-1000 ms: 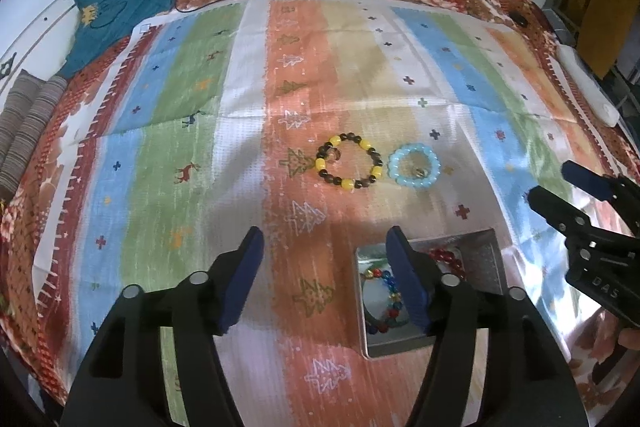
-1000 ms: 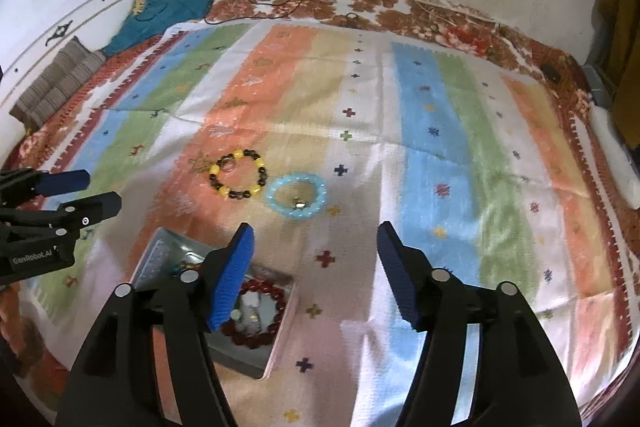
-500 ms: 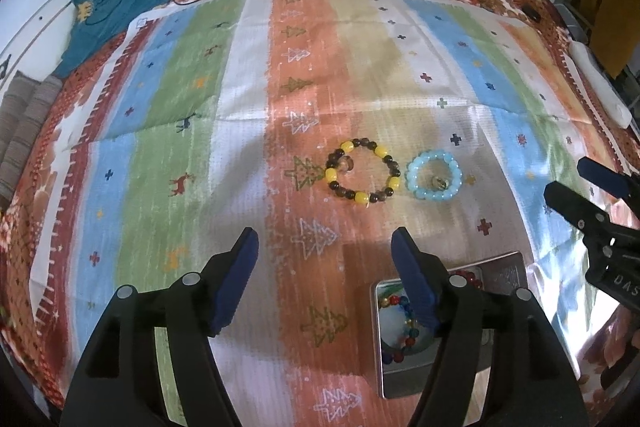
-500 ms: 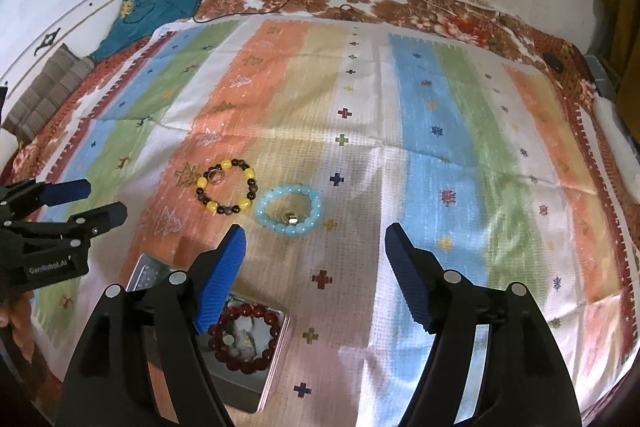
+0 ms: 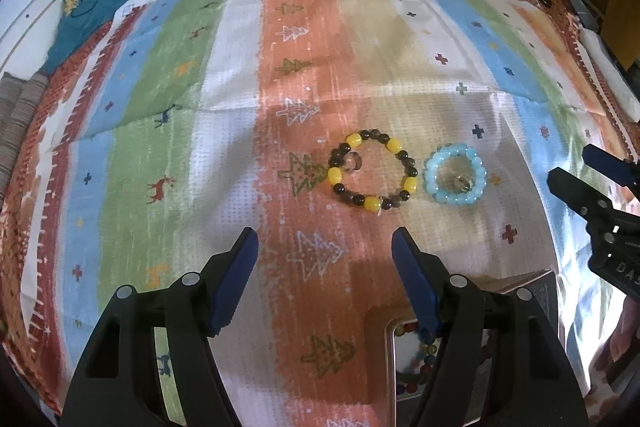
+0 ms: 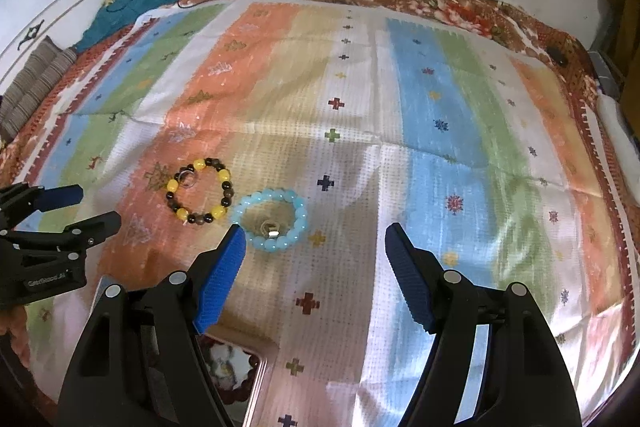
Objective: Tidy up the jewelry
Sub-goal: 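Move both open grippers to the yellow-black and light-blue bracelets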
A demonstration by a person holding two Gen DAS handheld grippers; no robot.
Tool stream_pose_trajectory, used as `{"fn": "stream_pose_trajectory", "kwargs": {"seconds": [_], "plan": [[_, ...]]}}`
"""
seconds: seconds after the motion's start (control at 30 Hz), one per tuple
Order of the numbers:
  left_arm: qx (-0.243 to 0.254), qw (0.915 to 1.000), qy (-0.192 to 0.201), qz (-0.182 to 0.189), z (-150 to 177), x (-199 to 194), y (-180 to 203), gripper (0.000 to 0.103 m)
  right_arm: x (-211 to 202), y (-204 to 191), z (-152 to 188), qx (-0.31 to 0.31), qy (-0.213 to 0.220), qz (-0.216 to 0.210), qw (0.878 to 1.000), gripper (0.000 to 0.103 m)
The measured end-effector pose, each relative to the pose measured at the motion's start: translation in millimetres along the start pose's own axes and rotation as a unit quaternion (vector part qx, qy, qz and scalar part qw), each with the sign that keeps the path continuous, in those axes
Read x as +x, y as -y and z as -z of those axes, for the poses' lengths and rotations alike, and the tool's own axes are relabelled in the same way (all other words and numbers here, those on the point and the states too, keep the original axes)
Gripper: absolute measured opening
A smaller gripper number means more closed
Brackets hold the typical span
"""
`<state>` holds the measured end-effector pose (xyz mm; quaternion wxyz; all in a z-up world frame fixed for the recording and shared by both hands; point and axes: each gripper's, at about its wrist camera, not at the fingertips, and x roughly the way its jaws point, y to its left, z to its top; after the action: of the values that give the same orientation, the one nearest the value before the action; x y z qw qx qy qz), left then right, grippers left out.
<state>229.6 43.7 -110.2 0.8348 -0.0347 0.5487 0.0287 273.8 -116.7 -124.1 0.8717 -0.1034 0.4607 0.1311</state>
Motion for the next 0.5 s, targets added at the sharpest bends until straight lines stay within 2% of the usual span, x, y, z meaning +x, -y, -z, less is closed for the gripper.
{"fn": "stream_pose_trajectory", "kwargs": {"seconds": [0.33,0.5], "plan": [[0.008,0.9999,-0.013,0.001,-9,20,5,0.069,15,-4,-9,-0.007,-0.012,-0.004,1.000,0.072],[-0.011,0.9995,-0.025,0.016,-16,32,0,0.069,26,-5,-12,-0.008,-0.021,-0.003,1.000,0.072]]}}
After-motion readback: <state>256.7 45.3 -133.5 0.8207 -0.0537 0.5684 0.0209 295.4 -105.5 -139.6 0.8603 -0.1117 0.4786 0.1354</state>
